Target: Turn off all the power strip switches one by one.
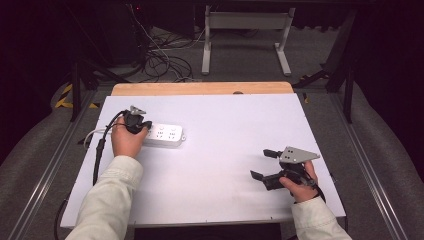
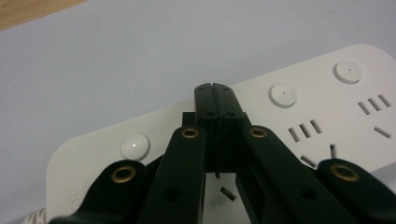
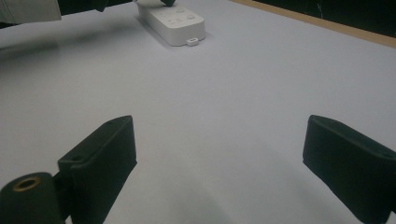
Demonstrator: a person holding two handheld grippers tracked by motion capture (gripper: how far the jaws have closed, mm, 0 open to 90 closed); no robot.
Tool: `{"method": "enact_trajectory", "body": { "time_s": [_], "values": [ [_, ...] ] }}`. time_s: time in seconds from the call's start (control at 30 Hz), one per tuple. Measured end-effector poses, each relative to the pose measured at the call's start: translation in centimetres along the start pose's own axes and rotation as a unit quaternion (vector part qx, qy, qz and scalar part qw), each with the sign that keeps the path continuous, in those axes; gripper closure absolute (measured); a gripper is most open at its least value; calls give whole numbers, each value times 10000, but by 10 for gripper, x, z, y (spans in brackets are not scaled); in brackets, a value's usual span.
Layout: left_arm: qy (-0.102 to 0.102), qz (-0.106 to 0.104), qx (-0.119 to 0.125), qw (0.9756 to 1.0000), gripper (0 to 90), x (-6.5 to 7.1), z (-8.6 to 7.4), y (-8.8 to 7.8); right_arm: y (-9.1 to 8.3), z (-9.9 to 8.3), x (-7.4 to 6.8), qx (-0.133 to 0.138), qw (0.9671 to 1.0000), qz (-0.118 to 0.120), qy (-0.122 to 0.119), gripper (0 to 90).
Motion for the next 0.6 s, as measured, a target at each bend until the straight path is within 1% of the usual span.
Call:
{"method": "enact_trajectory", "body": {
  "time_s": [0.03,0.13,0.17,0.2,0.23,0.27,0.33,0.37,0.43,0.53,0.6],
  "values": [
    [-65,-31,14,10000,900,0,0,0,0,0,0,3,10000,2,1,101],
    [-10,-60,14,10000,900,-2,1,0,0,0,0,0,10000,-4,0,101],
    [31,67,-8,10000,900,-2,3,-5,0,0,0,19,10000,4,19,101],
    [31,67,-8,10000,900,-2,3,-5,0,0,0,20,10000,4,27,101],
    [32,30,132,9999,900,-3,4,-8,0,0,0,20,10000,4,27,101],
    [-25,2,281,9996,900,-2,6,-11,0,0,1,8,10000,-6,42,101],
    [-32,-46,482,9988,900,-2,11,-17,1,0,1,-17,10000,-19,40,101],
    [-7,-83,541,9985,900,-1,13,-20,1,0,1,-17,10000,-19,40,101],
    [64,-87,564,9983,900,-1,15,-24,2,0,1,-20,10000,-20,38,101],
    [20,-72,605,9981,900,-7,13,-28,2,0,0,-12,10000,-19,39,101],
    [-24,-12,625,9980,900,-11,10,-30,1,0,0,-13,10000,-32,29,101]
  ]
}}
Point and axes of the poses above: each handheld gripper's, and its own axes: y roughly forward along the jaws, z roughly out of its top, x roughly to its right, the point moved 2 cm from there along y, roughly forward along the jaws, and after that the axes turned 10 degrees about y, right-handed, at the moved point
